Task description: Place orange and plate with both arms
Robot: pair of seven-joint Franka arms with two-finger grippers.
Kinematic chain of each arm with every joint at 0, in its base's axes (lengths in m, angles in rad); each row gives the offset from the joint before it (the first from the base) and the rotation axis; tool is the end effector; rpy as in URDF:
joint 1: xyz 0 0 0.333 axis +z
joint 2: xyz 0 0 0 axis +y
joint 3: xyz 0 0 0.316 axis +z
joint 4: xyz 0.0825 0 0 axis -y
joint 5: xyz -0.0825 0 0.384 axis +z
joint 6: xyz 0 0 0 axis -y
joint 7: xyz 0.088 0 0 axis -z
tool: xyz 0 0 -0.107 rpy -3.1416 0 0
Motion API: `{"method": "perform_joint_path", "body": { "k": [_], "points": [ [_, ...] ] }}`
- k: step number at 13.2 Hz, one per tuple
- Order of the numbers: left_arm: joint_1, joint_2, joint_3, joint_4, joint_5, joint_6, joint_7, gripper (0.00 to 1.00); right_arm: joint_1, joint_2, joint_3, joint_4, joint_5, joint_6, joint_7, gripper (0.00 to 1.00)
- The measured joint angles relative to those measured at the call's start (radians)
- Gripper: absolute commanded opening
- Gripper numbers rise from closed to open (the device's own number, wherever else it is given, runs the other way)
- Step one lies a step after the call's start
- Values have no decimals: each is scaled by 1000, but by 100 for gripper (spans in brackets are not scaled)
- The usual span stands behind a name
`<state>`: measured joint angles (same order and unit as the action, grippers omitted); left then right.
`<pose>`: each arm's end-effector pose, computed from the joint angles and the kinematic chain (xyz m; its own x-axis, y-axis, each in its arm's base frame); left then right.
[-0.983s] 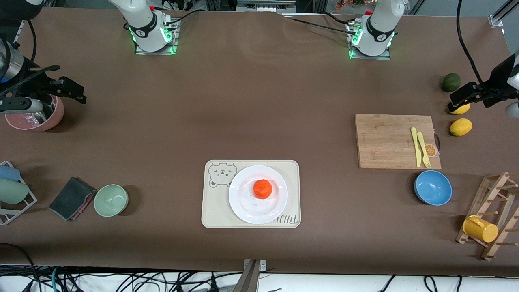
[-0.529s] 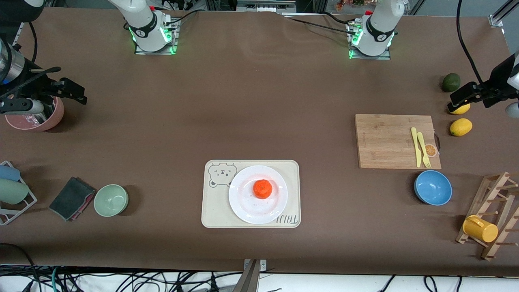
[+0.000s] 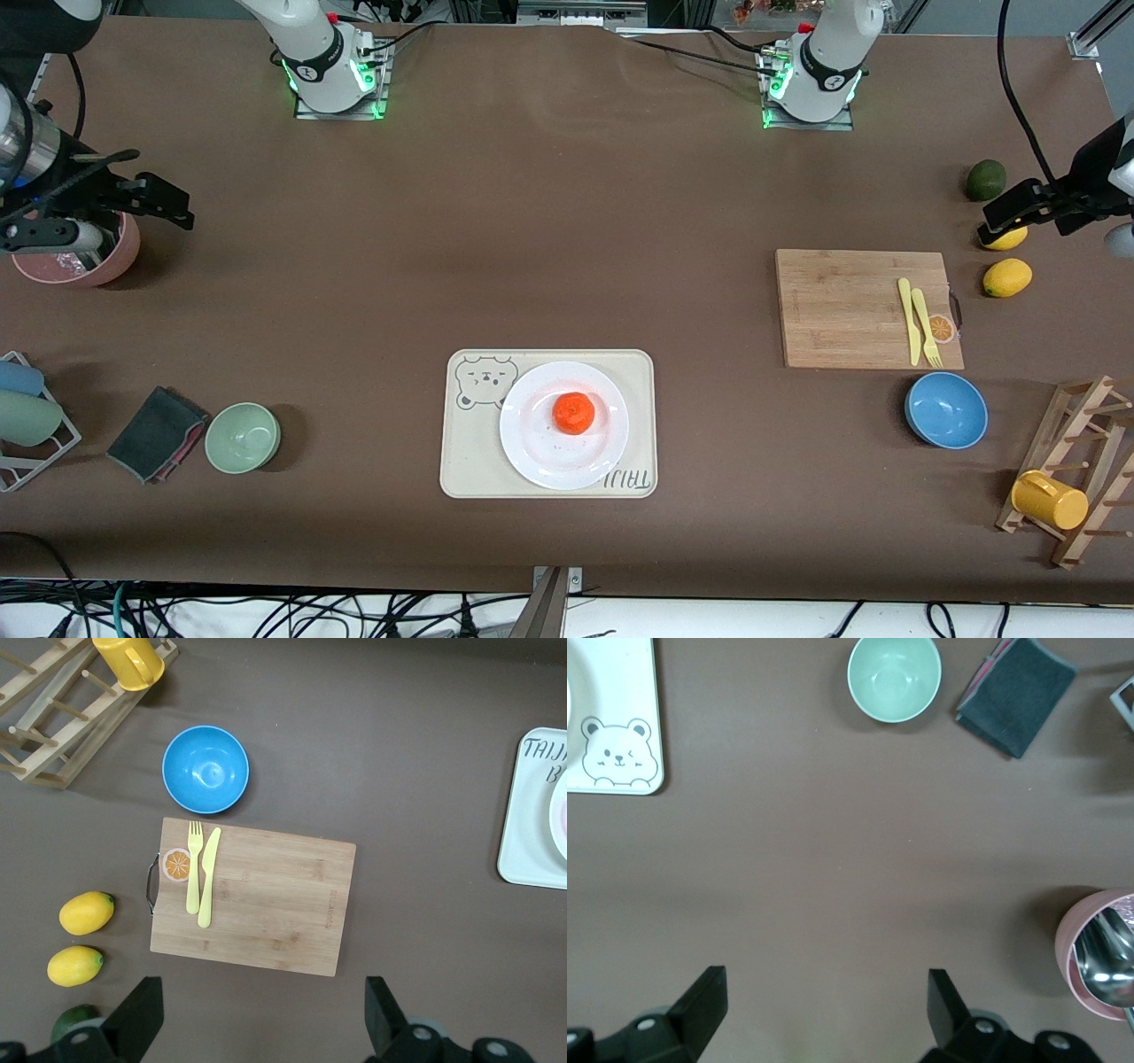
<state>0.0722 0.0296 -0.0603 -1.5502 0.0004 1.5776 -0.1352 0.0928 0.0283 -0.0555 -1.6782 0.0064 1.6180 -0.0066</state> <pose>0.5642 0.0073 0.6183 0.9892 0.1466 -0.0023 0.1466 -0.9892 0.0011 0.5608 0.0220 0.5620 0.9952 0.0433 -0.0883 0.0430 -0.9991 -0.0053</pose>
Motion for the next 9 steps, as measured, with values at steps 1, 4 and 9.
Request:
{"method": "perform_joint_path", "body": {
  "k": [1, 4, 9],
  "points": [
    [0, 0, 0, 0, 0, 0, 0, 100, 13, 27, 1, -2, 0, -12, 0, 100],
    [0, 0, 0, 1, 0, 0, 0, 100, 80, 116, 3, -1, 3, 8, 10, 100],
    [0, 1, 0, 1, 0, 0, 0, 100, 196, 214, 5, 27, 28, 187, 83, 100]
  ]
}}
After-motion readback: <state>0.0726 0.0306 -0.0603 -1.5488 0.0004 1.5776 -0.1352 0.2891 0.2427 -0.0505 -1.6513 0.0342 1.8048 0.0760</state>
